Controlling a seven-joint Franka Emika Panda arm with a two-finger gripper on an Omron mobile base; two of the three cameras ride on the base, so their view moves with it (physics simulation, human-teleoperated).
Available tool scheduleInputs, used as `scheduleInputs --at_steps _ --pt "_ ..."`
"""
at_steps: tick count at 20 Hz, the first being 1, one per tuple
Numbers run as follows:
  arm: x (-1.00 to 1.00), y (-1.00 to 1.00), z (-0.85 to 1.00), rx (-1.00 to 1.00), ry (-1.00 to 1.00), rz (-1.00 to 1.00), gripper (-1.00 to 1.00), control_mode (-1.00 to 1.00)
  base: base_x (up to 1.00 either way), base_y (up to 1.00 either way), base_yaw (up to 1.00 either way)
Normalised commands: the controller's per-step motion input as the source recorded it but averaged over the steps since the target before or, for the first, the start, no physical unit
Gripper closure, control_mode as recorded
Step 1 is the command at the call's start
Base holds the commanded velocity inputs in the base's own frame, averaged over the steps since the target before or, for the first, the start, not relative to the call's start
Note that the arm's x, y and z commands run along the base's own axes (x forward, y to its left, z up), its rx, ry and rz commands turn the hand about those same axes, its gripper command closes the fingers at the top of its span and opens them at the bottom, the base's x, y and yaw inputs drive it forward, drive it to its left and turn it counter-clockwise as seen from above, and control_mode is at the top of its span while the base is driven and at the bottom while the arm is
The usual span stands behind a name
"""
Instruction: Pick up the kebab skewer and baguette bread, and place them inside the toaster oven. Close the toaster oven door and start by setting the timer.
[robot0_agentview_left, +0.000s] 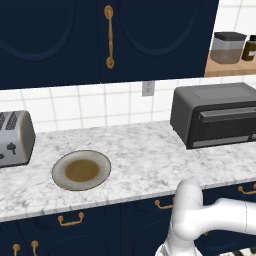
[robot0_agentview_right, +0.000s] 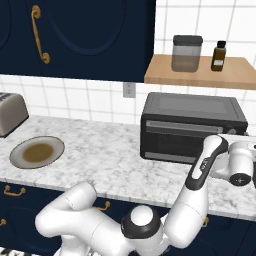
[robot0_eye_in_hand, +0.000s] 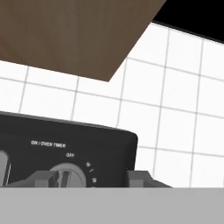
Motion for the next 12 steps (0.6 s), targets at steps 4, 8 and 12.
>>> scheduleInputs --at_steps 4,8,12 --pt "0.37 0.16 -0.22 0.00 0.00 -0.07 1.00 -1.00 0.00 0.00 0.00" --pt "0.24 0.22 -0.21 0.00 0.00 -0.07 1.00 -1.00 0.00 0.00 0.00" --pt "0.11 0.41 -0.26 0.00 0.00 -0.09 1.00 -1.00 0.00 0.00 0.00"
